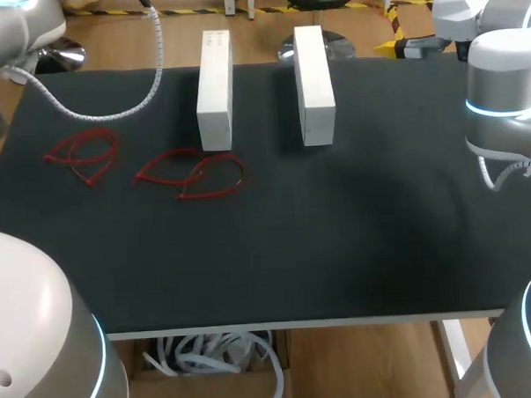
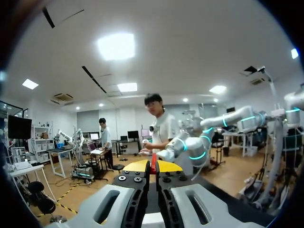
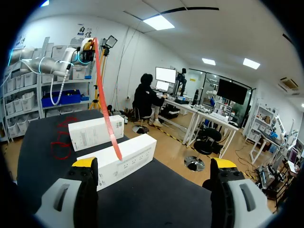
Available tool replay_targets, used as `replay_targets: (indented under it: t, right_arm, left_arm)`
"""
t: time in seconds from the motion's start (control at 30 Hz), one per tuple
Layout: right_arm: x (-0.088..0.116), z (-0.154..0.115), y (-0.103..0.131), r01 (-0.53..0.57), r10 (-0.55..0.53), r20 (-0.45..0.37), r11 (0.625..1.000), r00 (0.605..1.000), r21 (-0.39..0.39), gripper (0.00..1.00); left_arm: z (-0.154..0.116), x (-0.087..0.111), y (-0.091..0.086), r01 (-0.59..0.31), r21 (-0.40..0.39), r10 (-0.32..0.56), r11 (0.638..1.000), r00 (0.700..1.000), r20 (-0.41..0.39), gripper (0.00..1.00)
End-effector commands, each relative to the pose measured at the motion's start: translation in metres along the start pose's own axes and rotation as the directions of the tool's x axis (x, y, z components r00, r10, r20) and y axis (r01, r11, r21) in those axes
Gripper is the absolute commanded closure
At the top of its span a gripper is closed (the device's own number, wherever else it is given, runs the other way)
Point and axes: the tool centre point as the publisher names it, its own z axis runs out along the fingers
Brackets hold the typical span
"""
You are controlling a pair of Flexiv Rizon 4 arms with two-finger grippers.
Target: Grab the tape and strap the tape.
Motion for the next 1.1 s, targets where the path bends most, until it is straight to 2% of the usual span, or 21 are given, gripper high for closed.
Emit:
replay_targets:
  t: [0.03,0.37,1.1]
  right_arm:
    - [0.0001,-0.0004,-0.0005,0.000,0.000,0.000,1.000,1.000,-0.002,0.00]
    - [0.0001,-0.0004,-0.0005,0.000,0.000,0.000,1.000,1.000,-0.002,0.00]
    - [0.0001,-0.0004,-0.0005,0.000,0.000,0.000,1.000,1.000,-0.002,0.00]
  left_arm:
    - [0.0009,0.0024,-0.0012,-0.004,0.001,0.004,1.000,1.000,0.012,1.00]
    - [0.0025,-0.0050,-0.0040,0.003,0.008,-0.004,1.000,0.999,0.036,1.00]
    - [0.0011,-0.0055,-0.0053,-0.013,0.020,0.012,1.000,0.999,0.041,1.00]
